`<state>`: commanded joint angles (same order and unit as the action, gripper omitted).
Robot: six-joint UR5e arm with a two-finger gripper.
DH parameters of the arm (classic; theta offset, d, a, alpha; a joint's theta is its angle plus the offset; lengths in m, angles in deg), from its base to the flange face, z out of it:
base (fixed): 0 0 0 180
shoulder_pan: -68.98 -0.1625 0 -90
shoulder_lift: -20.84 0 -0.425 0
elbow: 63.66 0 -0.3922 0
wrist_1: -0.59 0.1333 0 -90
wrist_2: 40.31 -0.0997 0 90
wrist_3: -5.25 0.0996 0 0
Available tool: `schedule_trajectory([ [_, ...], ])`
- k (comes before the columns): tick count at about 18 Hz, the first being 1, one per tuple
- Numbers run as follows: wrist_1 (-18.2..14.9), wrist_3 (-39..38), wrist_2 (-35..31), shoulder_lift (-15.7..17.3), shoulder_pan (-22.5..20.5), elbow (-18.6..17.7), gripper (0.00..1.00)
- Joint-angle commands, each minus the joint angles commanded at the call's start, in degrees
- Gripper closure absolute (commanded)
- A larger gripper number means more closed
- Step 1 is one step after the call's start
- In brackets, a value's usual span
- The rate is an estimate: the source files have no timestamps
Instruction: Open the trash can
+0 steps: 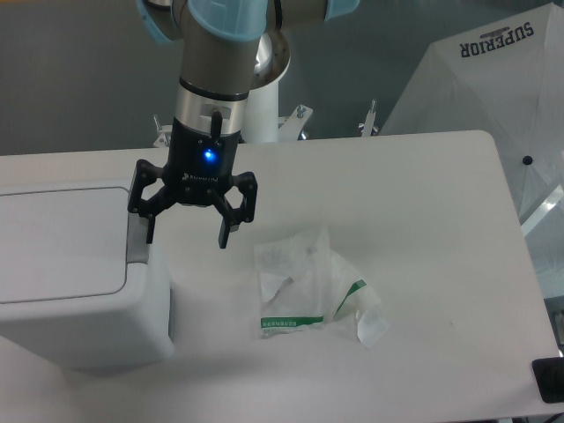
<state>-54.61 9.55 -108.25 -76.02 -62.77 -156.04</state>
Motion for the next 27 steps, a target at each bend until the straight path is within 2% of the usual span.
schedule_trajectory([
  [27, 0.97, 0.0, -0.18, -1.14, 0.44, -0.35, 0.0],
])
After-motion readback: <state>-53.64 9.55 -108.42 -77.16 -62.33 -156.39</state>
